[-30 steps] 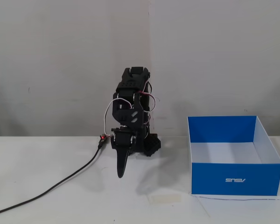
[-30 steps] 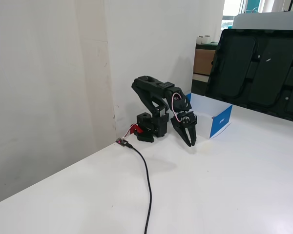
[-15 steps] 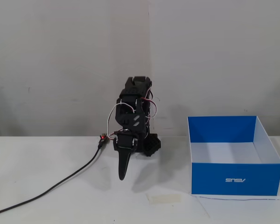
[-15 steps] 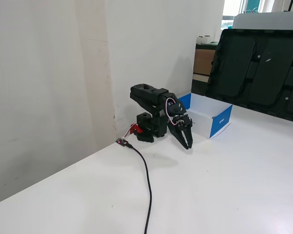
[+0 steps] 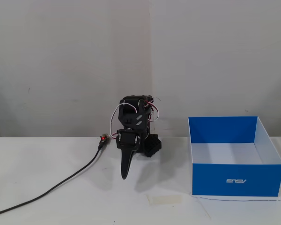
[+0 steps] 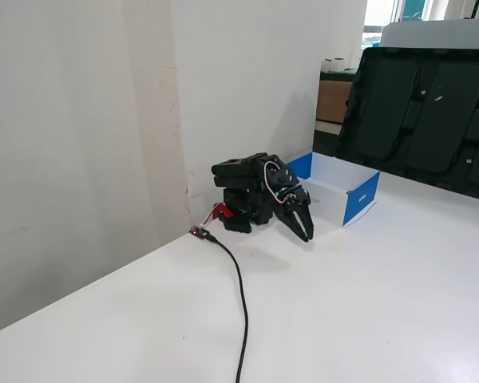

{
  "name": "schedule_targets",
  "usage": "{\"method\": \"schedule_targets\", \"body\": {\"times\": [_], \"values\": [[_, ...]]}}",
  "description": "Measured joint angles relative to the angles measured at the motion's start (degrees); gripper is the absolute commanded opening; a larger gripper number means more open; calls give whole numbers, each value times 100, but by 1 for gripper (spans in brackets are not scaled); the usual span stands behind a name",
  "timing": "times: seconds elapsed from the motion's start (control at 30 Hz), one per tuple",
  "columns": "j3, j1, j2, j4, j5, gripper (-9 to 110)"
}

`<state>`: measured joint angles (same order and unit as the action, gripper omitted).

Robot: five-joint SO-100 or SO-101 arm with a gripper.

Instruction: Pick the gray block and keep it in the box.

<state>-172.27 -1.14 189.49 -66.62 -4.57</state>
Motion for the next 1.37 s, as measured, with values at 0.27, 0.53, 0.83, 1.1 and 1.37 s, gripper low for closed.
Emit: {"method": "schedule_targets", "body": {"times": [0.27,0.53,0.83,1.1,1.37], "values": [[-18,105,0,-193,0,0],[-18,141,0,-193,0,0],[-18,132,0,-193,0,0],[-18,132,0,-193,0,0],[-18,132,0,-193,0,0]]}}
